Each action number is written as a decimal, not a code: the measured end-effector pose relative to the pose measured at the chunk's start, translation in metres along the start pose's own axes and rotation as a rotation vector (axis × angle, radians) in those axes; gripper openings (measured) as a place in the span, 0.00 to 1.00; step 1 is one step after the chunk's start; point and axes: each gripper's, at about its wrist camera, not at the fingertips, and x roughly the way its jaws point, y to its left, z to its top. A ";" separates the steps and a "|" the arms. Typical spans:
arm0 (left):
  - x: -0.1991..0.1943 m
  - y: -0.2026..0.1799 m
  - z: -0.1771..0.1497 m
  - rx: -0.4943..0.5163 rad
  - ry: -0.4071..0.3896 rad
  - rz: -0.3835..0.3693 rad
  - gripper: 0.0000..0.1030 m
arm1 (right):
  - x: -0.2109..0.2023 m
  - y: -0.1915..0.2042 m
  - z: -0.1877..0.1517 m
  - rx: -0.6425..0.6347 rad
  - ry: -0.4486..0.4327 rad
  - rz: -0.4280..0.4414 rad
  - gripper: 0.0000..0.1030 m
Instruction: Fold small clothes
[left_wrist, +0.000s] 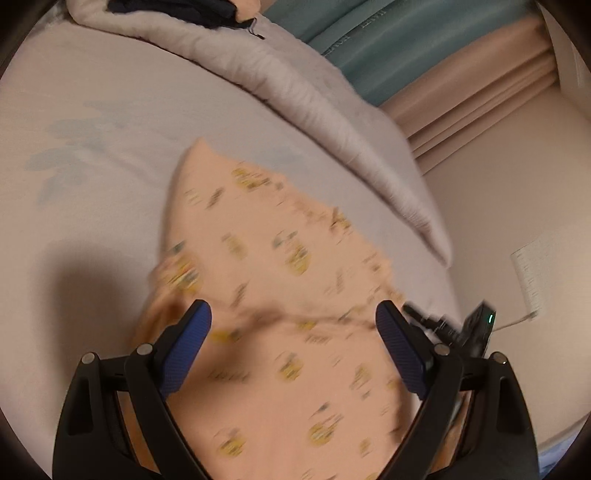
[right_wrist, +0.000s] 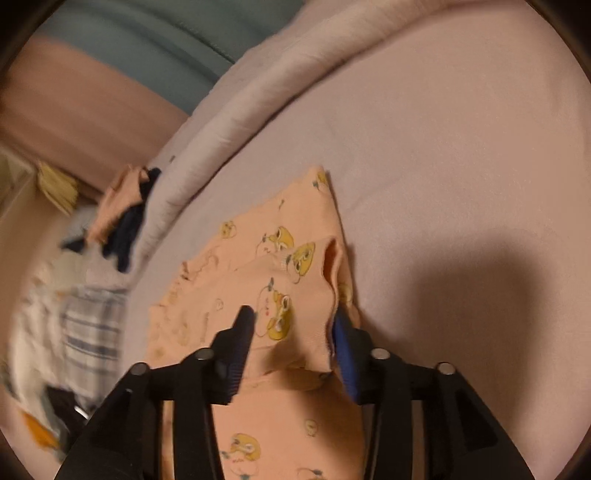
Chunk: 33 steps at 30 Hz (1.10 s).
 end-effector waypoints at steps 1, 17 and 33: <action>0.005 -0.002 0.005 -0.004 0.003 -0.019 0.88 | -0.005 0.006 -0.002 -0.036 -0.027 -0.049 0.44; 0.034 0.041 0.030 0.012 0.001 0.412 0.52 | -0.022 0.017 0.006 -0.137 -0.107 -0.008 0.44; -0.064 0.048 -0.046 -0.038 -0.017 0.258 0.80 | -0.014 0.050 -0.034 -0.283 0.052 0.015 0.52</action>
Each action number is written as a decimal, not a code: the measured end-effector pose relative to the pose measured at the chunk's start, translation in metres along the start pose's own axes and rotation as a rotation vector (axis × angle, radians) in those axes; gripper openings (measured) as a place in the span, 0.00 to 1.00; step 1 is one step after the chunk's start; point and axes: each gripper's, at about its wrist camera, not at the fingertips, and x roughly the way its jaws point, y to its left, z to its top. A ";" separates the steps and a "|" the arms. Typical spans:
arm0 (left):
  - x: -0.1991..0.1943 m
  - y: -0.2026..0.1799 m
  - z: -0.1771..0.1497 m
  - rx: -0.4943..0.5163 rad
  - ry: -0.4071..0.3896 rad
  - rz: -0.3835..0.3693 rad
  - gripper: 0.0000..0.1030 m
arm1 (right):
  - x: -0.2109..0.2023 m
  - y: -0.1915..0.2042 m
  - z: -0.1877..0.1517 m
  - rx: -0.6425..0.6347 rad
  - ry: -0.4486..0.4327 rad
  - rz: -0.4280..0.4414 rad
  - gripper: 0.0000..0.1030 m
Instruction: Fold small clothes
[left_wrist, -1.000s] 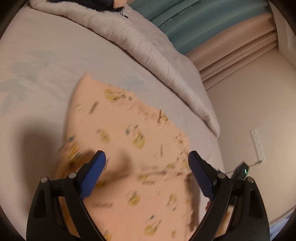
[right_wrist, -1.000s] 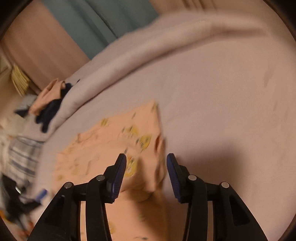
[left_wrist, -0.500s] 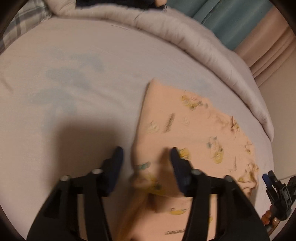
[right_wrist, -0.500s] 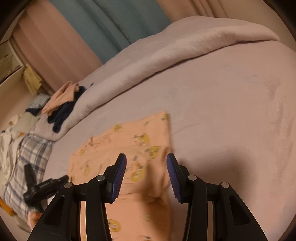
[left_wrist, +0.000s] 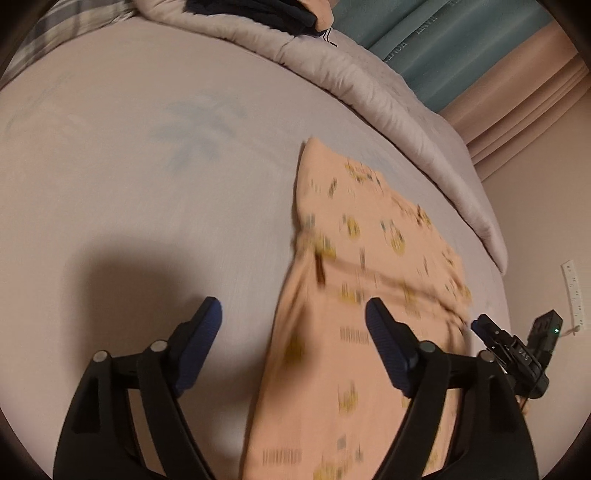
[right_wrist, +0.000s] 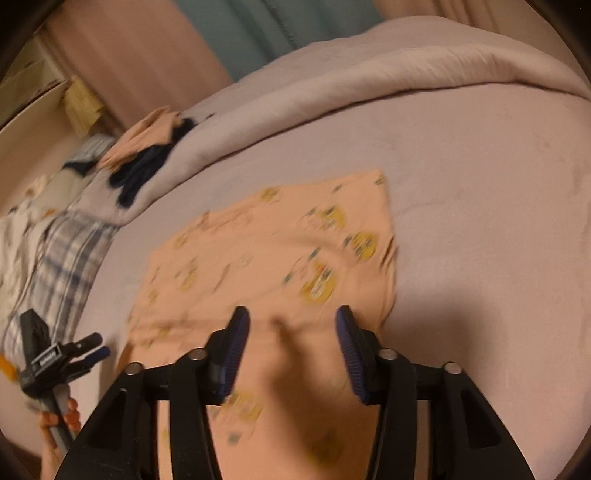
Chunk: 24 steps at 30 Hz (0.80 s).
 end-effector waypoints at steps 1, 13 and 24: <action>-0.005 0.001 -0.009 -0.004 0.001 -0.007 0.81 | -0.006 0.005 -0.007 -0.016 0.005 0.002 0.52; -0.046 -0.010 -0.096 0.089 0.044 -0.001 0.81 | -0.050 0.012 -0.078 0.035 0.115 0.090 0.54; -0.058 -0.003 -0.120 0.062 0.037 0.021 0.81 | -0.069 -0.006 -0.097 0.077 0.109 0.061 0.55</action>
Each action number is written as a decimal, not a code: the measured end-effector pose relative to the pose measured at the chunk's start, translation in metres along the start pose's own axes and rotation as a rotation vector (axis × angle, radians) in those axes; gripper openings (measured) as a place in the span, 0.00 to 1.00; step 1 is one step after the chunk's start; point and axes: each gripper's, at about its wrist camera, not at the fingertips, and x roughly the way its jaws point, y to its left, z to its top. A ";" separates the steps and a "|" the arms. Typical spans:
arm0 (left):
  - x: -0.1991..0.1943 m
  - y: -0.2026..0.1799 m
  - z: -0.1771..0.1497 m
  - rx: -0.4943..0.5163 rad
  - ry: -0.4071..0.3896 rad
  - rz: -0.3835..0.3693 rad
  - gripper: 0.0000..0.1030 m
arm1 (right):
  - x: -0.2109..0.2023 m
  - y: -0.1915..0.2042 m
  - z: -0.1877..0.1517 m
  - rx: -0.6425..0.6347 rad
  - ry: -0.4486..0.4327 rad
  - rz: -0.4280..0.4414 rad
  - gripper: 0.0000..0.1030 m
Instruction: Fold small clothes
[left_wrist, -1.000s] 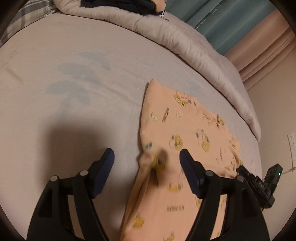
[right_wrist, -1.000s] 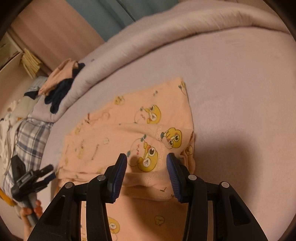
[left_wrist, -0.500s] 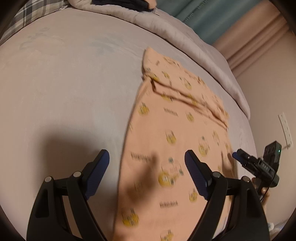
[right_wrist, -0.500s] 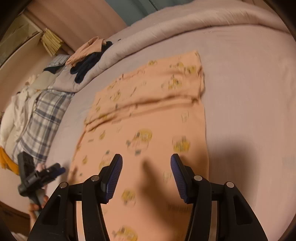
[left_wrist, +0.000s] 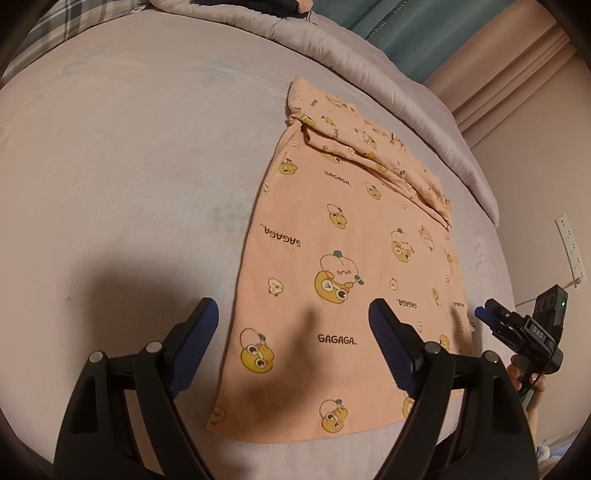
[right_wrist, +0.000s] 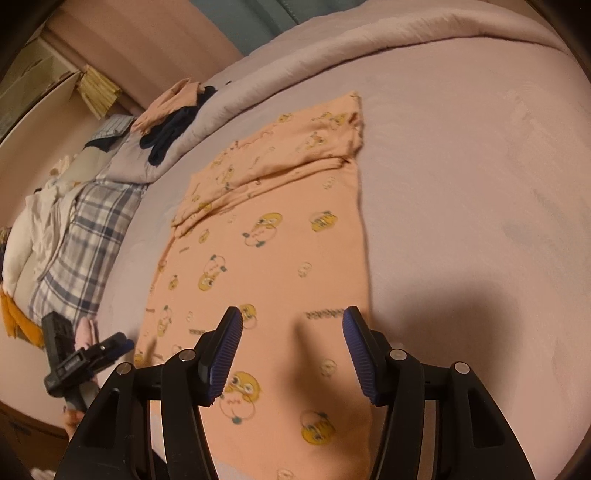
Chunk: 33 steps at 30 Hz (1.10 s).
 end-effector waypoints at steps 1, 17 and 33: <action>0.000 0.001 -0.001 -0.006 -0.002 -0.001 0.81 | -0.002 -0.003 -0.001 0.008 0.000 0.001 0.55; -0.007 0.006 -0.011 -0.039 -0.013 0.000 0.81 | -0.007 -0.016 -0.013 0.049 0.004 0.003 0.55; -0.012 0.011 -0.017 -0.090 -0.015 -0.046 0.81 | -0.017 -0.023 -0.027 0.074 -0.003 -0.014 0.56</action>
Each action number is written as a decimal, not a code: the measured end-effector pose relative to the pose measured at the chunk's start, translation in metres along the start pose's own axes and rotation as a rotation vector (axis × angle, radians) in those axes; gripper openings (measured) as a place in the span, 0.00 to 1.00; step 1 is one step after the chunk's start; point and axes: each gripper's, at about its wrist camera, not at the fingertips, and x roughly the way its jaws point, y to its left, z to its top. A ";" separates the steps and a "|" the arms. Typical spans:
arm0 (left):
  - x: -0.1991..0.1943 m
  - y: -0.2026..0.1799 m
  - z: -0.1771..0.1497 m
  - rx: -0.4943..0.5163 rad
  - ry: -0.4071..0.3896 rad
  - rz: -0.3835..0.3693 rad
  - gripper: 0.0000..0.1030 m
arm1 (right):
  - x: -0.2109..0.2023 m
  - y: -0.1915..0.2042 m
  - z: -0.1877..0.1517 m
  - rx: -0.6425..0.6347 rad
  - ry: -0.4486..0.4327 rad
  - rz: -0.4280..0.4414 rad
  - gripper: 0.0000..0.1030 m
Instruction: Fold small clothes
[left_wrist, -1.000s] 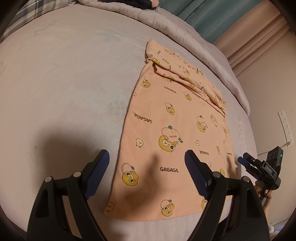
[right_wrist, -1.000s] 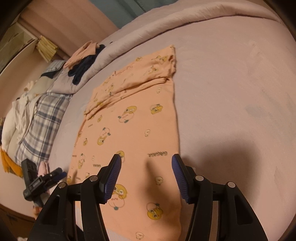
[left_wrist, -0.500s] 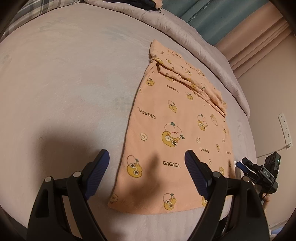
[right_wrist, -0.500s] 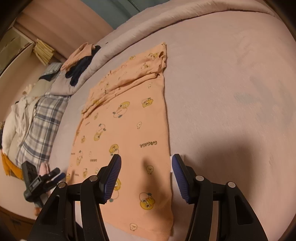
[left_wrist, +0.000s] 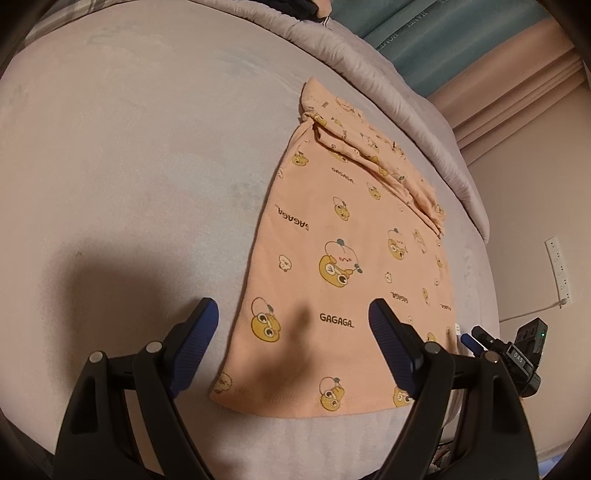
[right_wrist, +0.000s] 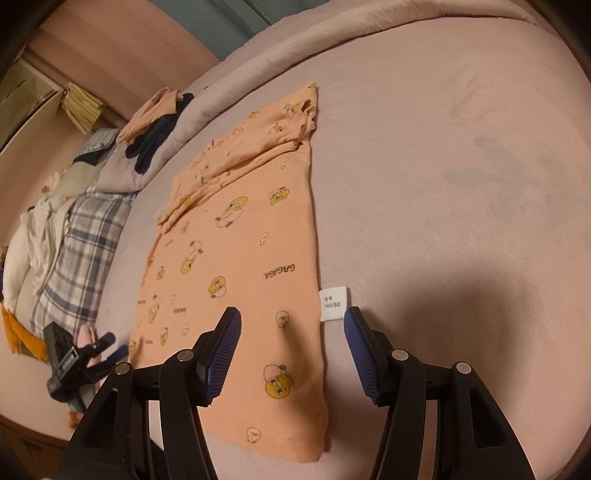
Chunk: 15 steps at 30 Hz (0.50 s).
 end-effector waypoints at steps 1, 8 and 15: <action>-0.001 0.000 0.000 0.001 -0.002 -0.002 0.81 | 0.000 -0.001 0.001 -0.002 0.000 0.001 0.56; -0.009 0.002 -0.003 -0.011 -0.015 -0.029 0.81 | -0.003 -0.003 0.000 -0.008 -0.005 0.011 0.62; -0.014 0.001 -0.005 -0.010 -0.029 -0.032 0.81 | -0.007 -0.004 -0.006 0.012 -0.012 0.006 0.62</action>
